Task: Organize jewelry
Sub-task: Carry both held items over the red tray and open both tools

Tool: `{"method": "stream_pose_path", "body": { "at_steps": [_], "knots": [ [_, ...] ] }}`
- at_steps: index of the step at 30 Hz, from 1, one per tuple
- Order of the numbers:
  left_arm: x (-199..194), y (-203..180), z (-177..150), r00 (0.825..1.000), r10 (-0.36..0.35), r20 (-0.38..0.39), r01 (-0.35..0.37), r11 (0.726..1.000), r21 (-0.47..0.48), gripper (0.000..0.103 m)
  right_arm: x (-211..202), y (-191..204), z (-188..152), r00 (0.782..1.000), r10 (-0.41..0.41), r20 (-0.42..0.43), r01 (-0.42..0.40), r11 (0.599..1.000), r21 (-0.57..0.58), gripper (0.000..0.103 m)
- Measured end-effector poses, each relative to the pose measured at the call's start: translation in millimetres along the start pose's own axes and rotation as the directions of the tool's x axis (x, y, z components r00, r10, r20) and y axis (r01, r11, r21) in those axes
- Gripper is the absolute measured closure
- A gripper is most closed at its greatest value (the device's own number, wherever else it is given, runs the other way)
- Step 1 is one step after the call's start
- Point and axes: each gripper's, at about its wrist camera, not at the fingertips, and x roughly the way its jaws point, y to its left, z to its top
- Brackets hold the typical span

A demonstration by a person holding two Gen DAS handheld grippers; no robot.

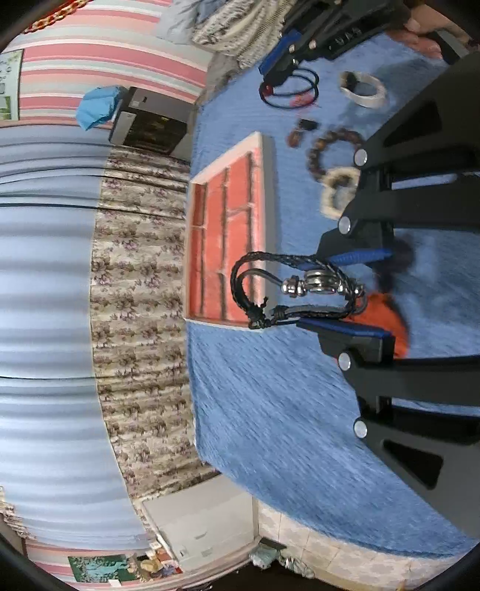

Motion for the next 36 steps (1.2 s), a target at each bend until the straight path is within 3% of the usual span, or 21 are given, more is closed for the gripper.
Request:
{"method": "stream_pose_path", "body": {
  "at_steps": [5, 12, 22, 28, 31, 36],
  "knots": [
    [42.8, -6.7, 39.3, 1.0, -0.023, -0.001, 0.023, 1.0, 0.001, 0.076, 42.5, -10.4, 37.6, 1.0, 0.0, 0.016, 0.0, 0.999, 0.04, 0.084],
    [118.9, -20.3, 91.0, 0.999, -0.039, -0.004, 0.039, 0.999, 0.006, 0.076, 132.5, -22.7, 80.4, 0.999, -0.024, -0.022, 0.025, 0.997, 0.072, 0.084],
    [244.2, -26.1, 131.0, 0.985, -0.061, -0.159, 0.056, 0.998, -0.035, 0.076, 254.0, -48.5, 103.8, 0.988, -0.068, -0.136, 0.085, 0.989, 0.122, 0.084],
    [292.7, -19.2, 144.5, 0.972, -0.013, -0.236, 0.007, 1.0, -0.024, 0.076, 311.3, -61.2, 101.7, 0.969, -0.036, -0.245, 0.077, 0.984, 0.161, 0.084],
    [310.7, -19.8, 149.9, 0.962, -0.028, -0.272, 0.026, 1.0, -0.009, 0.075, 329.0, -67.7, 103.3, 0.958, -0.035, -0.285, 0.086, 0.982, 0.167, 0.084],
    [336.5, -22.4, 148.1, 0.947, -0.01, -0.32, 0.01, 1.0, -0.002, 0.075, 360.7, -65.8, 101.4, 0.918, -0.049, -0.394, 0.112, 0.984, 0.138, 0.084]
  ]
}}
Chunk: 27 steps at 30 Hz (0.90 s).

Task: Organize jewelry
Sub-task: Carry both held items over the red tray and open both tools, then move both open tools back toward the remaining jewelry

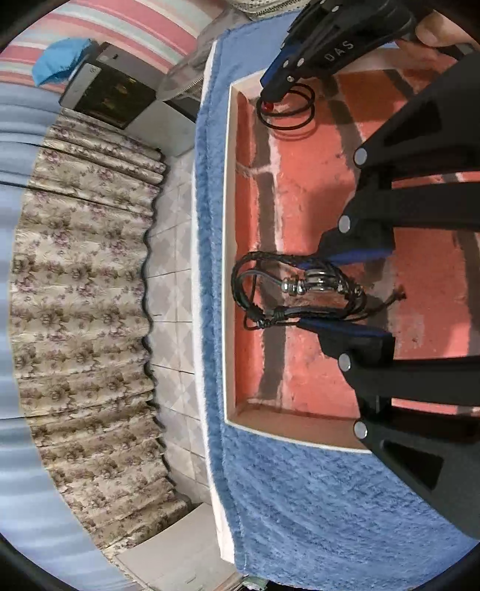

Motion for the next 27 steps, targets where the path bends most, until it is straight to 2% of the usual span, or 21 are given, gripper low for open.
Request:
{"method": "stream_pose_path", "body": {
  "at_steps": [5, 8, 11, 12, 13, 14, 16, 18, 20, 21, 23, 24, 25, 27],
  "knots": [
    [23.1, -0.9, 0.9, 0.998, -0.022, -0.06, 0.022, 1.0, -0.007, 0.074, 17.2, -0.8, -0.9, 0.997, -0.016, -0.079, 0.016, 1.0, 0.006, 0.084],
    [26.0, -5.5, 0.5, 0.999, 0.009, -0.05, -0.008, 1.0, 0.016, 0.07, 23.5, 0.1, -2.1, 0.993, -0.02, -0.12, 0.02, 1.0, 0.001, 0.084],
    [27.1, -8.2, -0.3, 0.998, 0.019, -0.056, -0.018, 1.0, 0.02, 0.066, 23.5, -0.5, -2.4, 0.992, -0.015, -0.126, 0.016, 1.0, 0.004, 0.083],
    [27.6, -9.6, 0.3, 0.998, 0.033, -0.052, -0.031, 0.999, 0.026, 0.065, 23.1, -0.4, -1.9, 0.992, -0.02, -0.128, 0.02, 1.0, -0.002, 0.079],
    [25.3, -10.6, -0.7, 0.998, 0.048, -0.043, -0.047, 0.998, 0.034, 0.063, 21.3, 0.0, -2.3, 0.991, -0.02, -0.129, 0.019, 1.0, -0.009, 0.07],
    [23.2, -10.0, -1.4, 0.998, 0.051, -0.036, -0.05, 0.998, 0.038, 0.062, 18.9, 0.3, -1.9, 0.992, -0.01, -0.122, 0.009, 1.0, -0.01, 0.067],
    [13.8, -7.1, -1.7, 0.998, 0.052, -0.021, -0.052, 0.998, 0.033, 0.058, 7.0, -2.0, 0.5, 0.996, 0.009, -0.088, -0.009, 1.0, -0.006, 0.058],
    [-0.6, -6.2, -1.5, 0.997, 0.074, 0.004, -0.074, 0.996, 0.045, 0.053, -8.9, -5.4, 4.0, 0.999, 0.017, -0.051, -0.017, 1.0, -0.001, 0.056],
    [-24.2, 0.4, 0.2, 0.996, 0.078, 0.041, -0.08, 0.996, 0.037, 0.053, -34.1, -13.0, 7.3, 1.0, 0.031, -0.008, -0.03, 0.999, 0.018, 0.053],
    [-38.9, 5.6, -0.1, 0.996, 0.073, 0.06, -0.075, 0.997, 0.018, 0.052, -43.6, -15.6, 8.4, 0.999, 0.036, 0.009, -0.036, 0.999, 0.024, 0.048],
    [-64.2, 11.4, -1.1, 0.993, 0.067, 0.098, -0.067, 0.998, -0.006, 0.041, -74.8, -20.2, 7.8, 0.997, 0.038, 0.07, -0.04, 0.999, 0.023, 0.037],
    [-79.8, 14.4, -2.9, 0.989, 0.066, 0.129, -0.065, 0.998, -0.015, 0.026, -94.6, -22.5, 4.0, 0.993, 0.03, 0.114, -0.032, 0.999, 0.016, 0.027],
    [-100.9, 17.1, -8.2, 0.981, 0.067, 0.18, -0.065, 0.998, -0.016, 0.018, -108.0, -24.8, 0.5, 0.99, 0.024, 0.142, -0.026, 1.0, 0.01, 0.023],
    [-127.8, 17.7, -17.3, 0.967, 0.077, 0.241, -0.079, 0.997, -0.001, 0.018, -138.0, -27.4, -8.9, 0.98, 0.012, 0.199, -0.012, 1.0, -0.002, 0.016]
  ]
}}
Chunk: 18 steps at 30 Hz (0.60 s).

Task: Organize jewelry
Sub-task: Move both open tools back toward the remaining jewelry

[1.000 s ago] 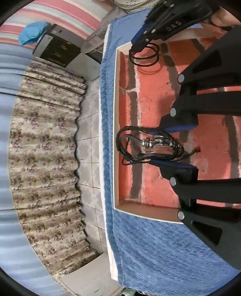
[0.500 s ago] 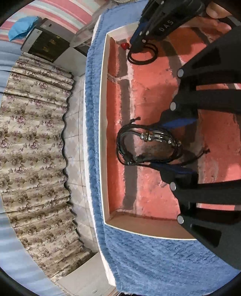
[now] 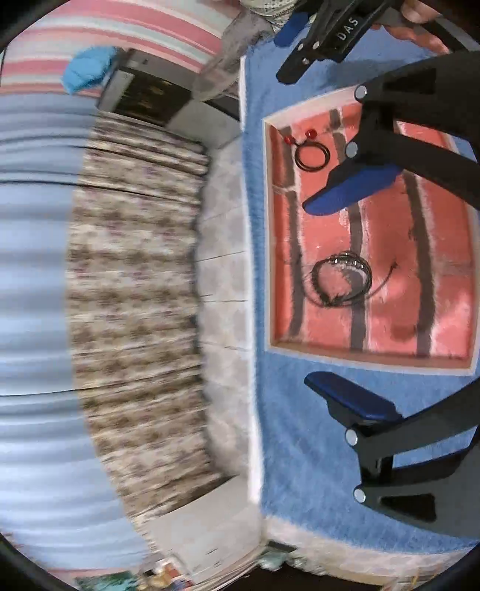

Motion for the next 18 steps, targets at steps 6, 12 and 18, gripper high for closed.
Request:
{"method": "stream_pose_path", "body": {
  "at_steps": [6, 12, 18],
  "knots": [
    [-74.4, 6.3, -30.0, 0.997, -0.024, 0.077, 0.025, 0.999, -0.022, 0.015, -72.6, -18.0, -36.1, 0.996, -0.018, 0.087, 0.017, 1.0, 0.009, 0.005],
    [-136.2, 6.0, -97.0, 0.99, -0.026, 0.139, 0.032, 0.998, -0.046, 0.009, -138.0, -33.2, -92.5, 0.988, -0.009, 0.154, 0.004, 0.999, 0.033, 0.004],
    [-179.0, 1.1, -173.2, 0.988, -0.058, 0.145, 0.067, 0.996, -0.062, 0.009, -184.5, -43.3, -170.6, 0.987, -0.043, 0.157, 0.039, 0.999, 0.023, 0.004]
  ]
}}
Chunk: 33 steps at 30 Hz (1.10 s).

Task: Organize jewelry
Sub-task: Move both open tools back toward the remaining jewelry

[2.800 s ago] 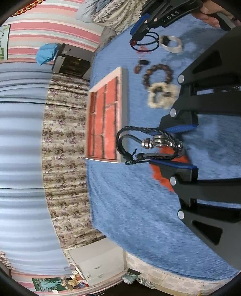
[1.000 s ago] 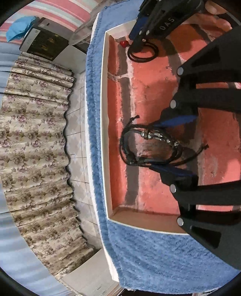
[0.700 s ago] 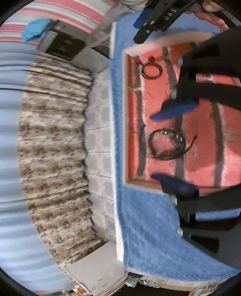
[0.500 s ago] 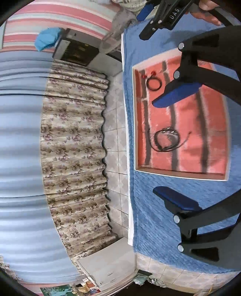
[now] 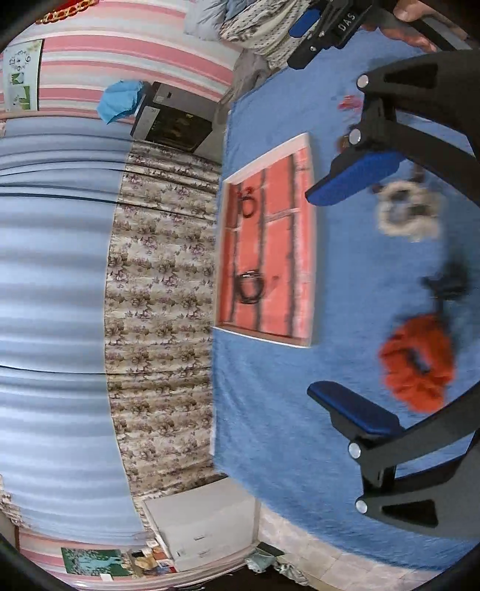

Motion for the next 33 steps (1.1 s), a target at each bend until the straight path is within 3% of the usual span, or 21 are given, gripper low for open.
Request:
{"method": "stream_pose_path", "body": {
  "at_steps": [6, 10, 19, 33],
  "knots": [
    [-31.0, -23.2, -67.5, 1.0, -0.006, 0.001, 0.006, 0.999, 0.043, 0.009, -30.4, -5.7, -52.7, 1.0, -0.018, -0.009, 0.018, 1.0, -0.008, 0.004],
    [-41.3, -35.2, -94.0, 1.0, -0.007, 0.005, 0.007, 0.998, 0.066, 0.009, -41.1, -7.3, -75.6, 0.999, -0.03, -0.013, 0.03, 0.999, -0.028, 0.004],
    [-47.6, -49.8, -124.7, 0.999, -0.028, 0.02, 0.026, 0.996, 0.083, 0.009, -46.2, -3.1, -106.4, 0.999, -0.039, -0.023, 0.038, 0.998, -0.057, 0.004],
    [-16.5, -29.9, -157.8, 0.994, -0.037, -0.103, 0.043, 0.998, 0.056, 0.009, -24.0, -18.2, -122.9, 0.99, -0.104, -0.094, 0.097, 0.993, -0.071, 0.005]
  ]
}}
